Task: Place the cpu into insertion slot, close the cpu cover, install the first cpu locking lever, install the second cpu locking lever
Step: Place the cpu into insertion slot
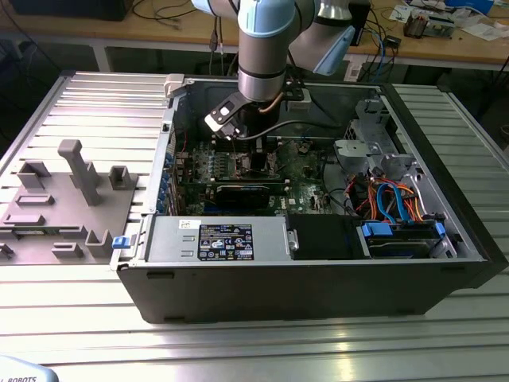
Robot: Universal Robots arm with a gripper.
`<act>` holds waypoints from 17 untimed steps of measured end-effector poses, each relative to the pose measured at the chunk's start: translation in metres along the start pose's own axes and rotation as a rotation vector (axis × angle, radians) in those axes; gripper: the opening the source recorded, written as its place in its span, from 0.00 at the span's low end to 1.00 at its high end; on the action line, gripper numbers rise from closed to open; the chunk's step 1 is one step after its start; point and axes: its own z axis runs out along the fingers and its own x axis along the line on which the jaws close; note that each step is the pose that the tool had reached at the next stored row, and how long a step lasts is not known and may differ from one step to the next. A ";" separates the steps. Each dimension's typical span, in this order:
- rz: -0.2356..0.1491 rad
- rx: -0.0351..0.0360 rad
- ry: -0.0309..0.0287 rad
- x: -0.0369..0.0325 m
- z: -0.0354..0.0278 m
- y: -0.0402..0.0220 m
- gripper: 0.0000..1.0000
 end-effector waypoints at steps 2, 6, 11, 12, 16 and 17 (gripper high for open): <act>0.000 0.0000 0.0000 0.0000 0.0001 0.0000 0.54; 0.000 -0.0008 0.0010 0.0002 0.0005 0.0001 0.55; 0.000 0.0000 0.0001 0.0000 0.0004 0.0000 0.62; 0.000 0.0000 0.0001 0.0000 0.0004 0.0000 0.62; 0.000 -0.0001 0.0002 0.0018 0.0005 0.0000 0.62; 0.000 -0.0001 0.0001 0.0023 0.0004 0.0000 0.62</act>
